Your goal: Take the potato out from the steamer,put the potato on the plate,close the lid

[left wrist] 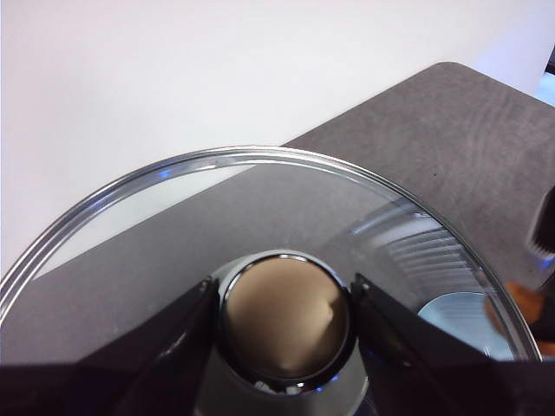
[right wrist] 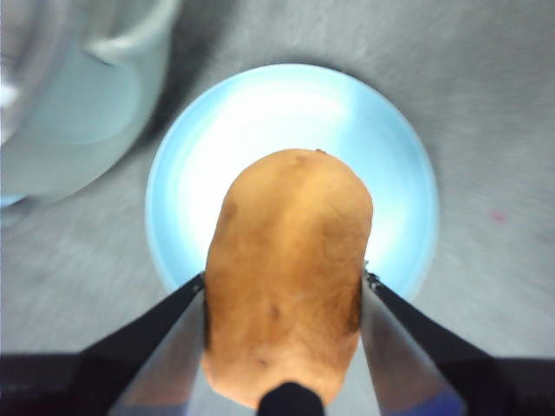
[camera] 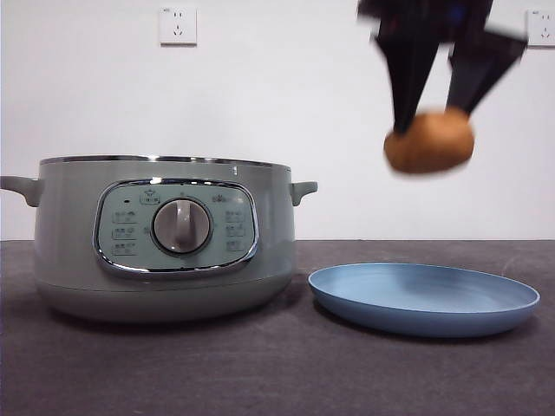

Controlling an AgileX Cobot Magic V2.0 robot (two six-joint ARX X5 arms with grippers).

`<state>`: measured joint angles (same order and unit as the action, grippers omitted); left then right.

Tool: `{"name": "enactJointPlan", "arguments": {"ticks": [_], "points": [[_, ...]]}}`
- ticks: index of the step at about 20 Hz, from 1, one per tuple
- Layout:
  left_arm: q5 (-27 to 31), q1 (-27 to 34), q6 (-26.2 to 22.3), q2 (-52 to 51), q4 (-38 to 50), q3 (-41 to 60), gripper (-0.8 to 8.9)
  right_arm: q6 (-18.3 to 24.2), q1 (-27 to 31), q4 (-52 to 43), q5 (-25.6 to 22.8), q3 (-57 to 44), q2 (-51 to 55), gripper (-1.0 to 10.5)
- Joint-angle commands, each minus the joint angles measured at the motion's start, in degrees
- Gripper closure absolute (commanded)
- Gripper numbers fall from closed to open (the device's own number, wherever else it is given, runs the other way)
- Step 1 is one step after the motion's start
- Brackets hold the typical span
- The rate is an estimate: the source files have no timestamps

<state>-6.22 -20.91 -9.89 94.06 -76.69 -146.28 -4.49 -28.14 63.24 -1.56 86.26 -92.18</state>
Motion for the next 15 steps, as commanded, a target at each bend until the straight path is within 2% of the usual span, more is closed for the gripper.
{"name": "enactJointPlan", "arguments": {"ticks": [1,6,14,15], "points": [[-0.33,-0.39,-0.63,-0.74,-2.71,-0.72,8.23,-0.90,-0.02,-9.40,0.00,-7.87,-0.90,9.6],[-0.37,-1.64,-0.63,-0.74,-2.73,-0.72,8.23,-1.05,0.04,-21.38,-0.07,-17.29,-4.33,9.6],[-0.37,-1.99,-0.63,-0.74,-2.75,-0.72,8.23,-1.33,0.02,-23.71,-0.07,-17.92,-10.10,9.4],[-0.37,-1.99,-0.63,-0.74,-2.78,-0.72,8.23,-2.27,0.02,-23.76,-0.07,-17.90,-9.90,9.0]]}}
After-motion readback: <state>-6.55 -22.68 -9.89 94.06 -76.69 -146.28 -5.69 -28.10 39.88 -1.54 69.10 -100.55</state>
